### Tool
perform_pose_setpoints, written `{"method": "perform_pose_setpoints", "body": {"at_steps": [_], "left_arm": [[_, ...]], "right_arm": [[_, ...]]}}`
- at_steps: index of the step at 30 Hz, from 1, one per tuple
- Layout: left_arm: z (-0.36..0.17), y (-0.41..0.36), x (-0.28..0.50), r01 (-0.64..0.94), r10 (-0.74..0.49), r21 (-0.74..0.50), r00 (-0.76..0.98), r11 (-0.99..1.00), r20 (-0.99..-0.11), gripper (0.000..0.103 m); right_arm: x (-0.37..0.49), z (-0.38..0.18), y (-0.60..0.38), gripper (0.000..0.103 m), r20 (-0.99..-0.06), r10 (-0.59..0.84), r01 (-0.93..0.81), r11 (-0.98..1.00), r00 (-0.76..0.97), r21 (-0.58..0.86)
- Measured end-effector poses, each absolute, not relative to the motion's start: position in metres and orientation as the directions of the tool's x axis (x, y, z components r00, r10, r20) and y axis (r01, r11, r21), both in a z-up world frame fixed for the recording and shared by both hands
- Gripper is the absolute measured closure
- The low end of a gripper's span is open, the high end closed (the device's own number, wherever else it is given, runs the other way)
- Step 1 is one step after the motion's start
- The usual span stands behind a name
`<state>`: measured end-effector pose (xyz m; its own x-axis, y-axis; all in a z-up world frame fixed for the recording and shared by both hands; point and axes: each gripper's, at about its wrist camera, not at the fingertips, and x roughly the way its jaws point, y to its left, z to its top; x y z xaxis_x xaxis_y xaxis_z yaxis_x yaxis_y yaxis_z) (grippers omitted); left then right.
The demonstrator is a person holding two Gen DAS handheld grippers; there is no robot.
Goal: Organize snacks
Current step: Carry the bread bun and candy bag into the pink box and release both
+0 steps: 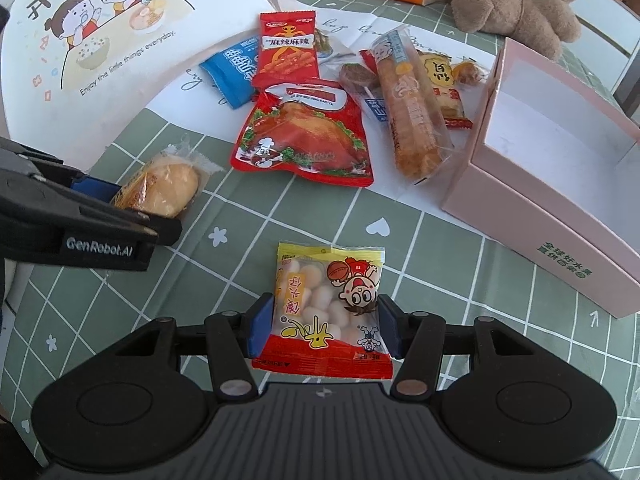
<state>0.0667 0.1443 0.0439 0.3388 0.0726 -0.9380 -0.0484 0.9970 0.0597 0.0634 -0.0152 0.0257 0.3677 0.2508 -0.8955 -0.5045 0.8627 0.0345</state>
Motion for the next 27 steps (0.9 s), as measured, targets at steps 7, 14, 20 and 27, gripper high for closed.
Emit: {"method": "perform_pose_setpoints", "body": {"at_steps": [7,14,20,27], "left_arm": [[0.046,0.145,0.066,-0.065,0.085,0.068,0.319,0.996,-0.944,0.047],[0.066,0.138,0.066,-0.053,0.073,0.058,0.355,0.997,-0.932,0.047],[0.120,0.108,0.096,0.046,-0.104,-0.093,0.447,0.995,-0.889,0.047],[0.156,0.051,0.178,0.213,-0.408,-0.350,0.539,0.912,-0.736,0.045]], "right_arm": [[0.062,0.029,-0.023,0.049,-0.888,0.243,-0.484,0.875,0.390,0.027],[0.066,0.043,-0.031,0.049,-0.868,0.264,-0.470,0.882,0.421,0.040],[0.077,0.082,-0.055,0.049,-0.828,0.241,-0.434,0.901,0.506,-0.002],[0.118,0.131,-0.108,0.048,-0.743,0.142,-0.346,0.930,0.654,-0.126]]}}
